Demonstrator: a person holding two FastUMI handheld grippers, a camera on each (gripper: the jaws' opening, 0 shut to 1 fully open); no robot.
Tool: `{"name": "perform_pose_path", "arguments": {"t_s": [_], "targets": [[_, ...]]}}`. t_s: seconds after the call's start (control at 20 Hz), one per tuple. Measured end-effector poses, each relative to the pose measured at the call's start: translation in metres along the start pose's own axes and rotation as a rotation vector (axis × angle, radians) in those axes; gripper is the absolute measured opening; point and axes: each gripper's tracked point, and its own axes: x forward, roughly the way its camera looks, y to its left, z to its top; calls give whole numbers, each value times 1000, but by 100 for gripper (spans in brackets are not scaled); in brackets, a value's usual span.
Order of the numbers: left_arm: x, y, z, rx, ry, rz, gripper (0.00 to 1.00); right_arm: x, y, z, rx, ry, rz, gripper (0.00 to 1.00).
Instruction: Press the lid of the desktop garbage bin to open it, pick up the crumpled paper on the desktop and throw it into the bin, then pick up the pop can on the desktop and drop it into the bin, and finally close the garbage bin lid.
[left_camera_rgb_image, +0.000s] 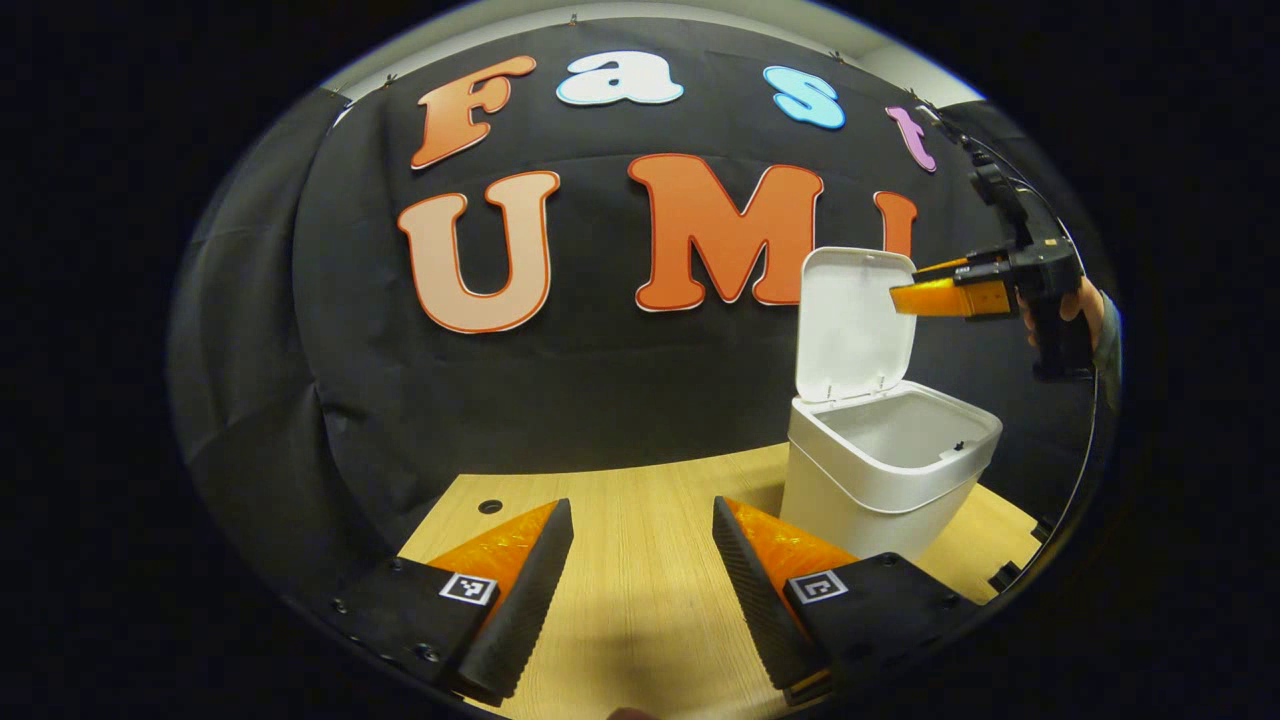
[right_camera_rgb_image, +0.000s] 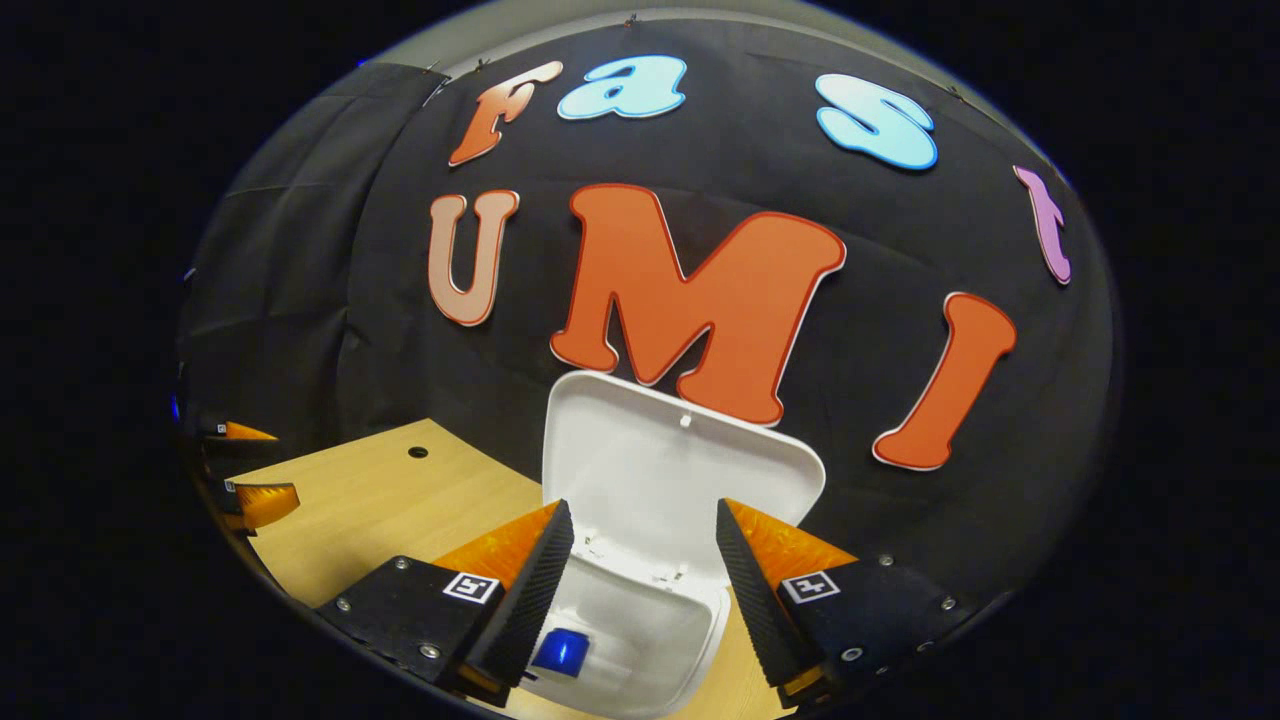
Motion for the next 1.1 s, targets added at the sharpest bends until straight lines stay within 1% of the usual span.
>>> {"name": "perform_pose_path", "arguments": {"t_s": [0.3, 0.5, 0.55, 0.6, 0.7, 0.75, 0.8, 0.9, 0.95, 1.05, 1.1], "targets": [[-6, 24, -2, -9, -7, 50, 90, 16, -18, 43, -29, -102, -30, 87], [-11, 44, -6, -20, -8, 88, 89, 37, -29, 59, -30, -113, -64, 87], [-13, 49, -8, -24, -6, 99, 90, 44, -31, 58, -24, -102, -76, 87], [-13, 53, -9, -27, -5, 106, 89, 49, -35, 54, -15, -80, -90, 87], [-17, 58, -8, -32, -9, 112, 90, 56, -39, 53, 26, -61, -98, 88], [-17, 61, -9, -34, -7, 116, 90, 55, -38, 50, 48, -44, -96, 84], [-17, 63, -9, -37, -5, 118, 89, 52, -38, 49, 73, -36, -95, 83], [-17, 66, -11, -46, -1, 115, 89, 44, -33, 46, 97, -25, -85, 81], [-17, 66, -12, -48, -1, 111, 90, 39, -30, 44, 99, -22, -79, 81], [-16, 66, -12, -44, 1, 101, 89, 27, -25, 39, 100, -11, -69, 81], [-15, 65, -9, -46, -1, 93, 90, 22, -22, 36, 101, -6, -65, 81]]}}
